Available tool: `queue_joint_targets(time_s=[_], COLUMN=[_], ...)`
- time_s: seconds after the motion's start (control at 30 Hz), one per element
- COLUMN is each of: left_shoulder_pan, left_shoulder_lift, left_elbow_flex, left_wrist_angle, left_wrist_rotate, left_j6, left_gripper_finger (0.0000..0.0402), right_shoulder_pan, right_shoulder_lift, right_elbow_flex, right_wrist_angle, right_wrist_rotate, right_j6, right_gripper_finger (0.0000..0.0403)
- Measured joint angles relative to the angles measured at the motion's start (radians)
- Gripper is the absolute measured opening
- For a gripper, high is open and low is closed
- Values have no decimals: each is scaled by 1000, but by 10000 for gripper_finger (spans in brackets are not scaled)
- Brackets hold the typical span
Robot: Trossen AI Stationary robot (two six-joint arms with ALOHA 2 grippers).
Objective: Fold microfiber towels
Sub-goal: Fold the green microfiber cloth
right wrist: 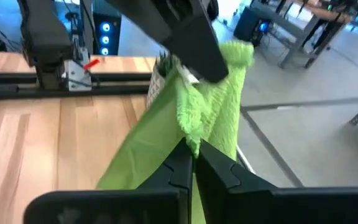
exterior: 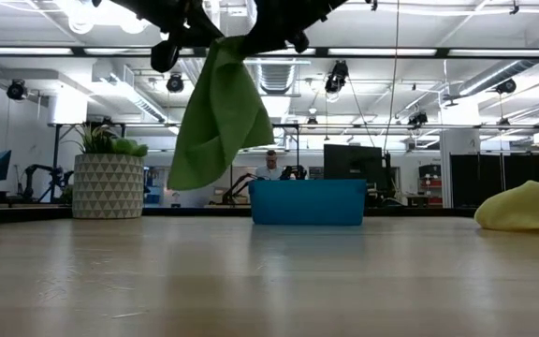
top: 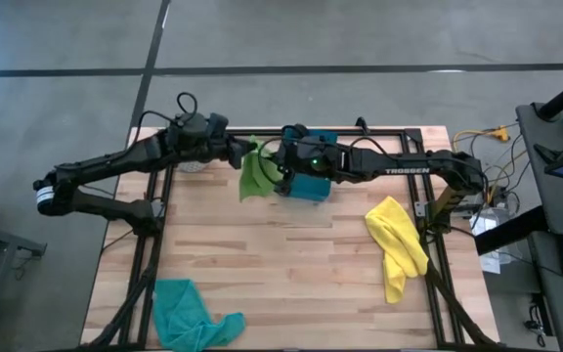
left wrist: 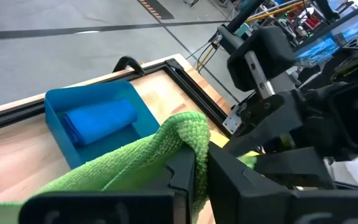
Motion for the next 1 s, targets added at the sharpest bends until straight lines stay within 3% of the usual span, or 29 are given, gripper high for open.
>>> queue_joint_targets(time_s=[0.43, 0.57, 0.83, 1.0], left_shoulder_pan=[0, 1, 1, 0], left_shoulder_lift=[-6, -10, -77, -122], left_elbow_flex=[-1, -1, -2, -2], left_wrist_angle=[1, -18, -242, -361], left_wrist_rotate=[20, 77, 116, 63], left_j6=[1, 9, 103, 139], left_gripper_finger=[17, 3, 1, 1], right_shoulder_pan=[3, 2, 2, 2], right_shoulder_lift=[-24, -76, -225, -313], right_elbow_flex=[0, 0, -10, -38], right_wrist_angle=[-158, -247, -512, -628], right_wrist_rotate=[4, 66, 74, 74], right_j6=[46, 63, 149, 214], right_gripper_finger=[9, 9, 9, 9])
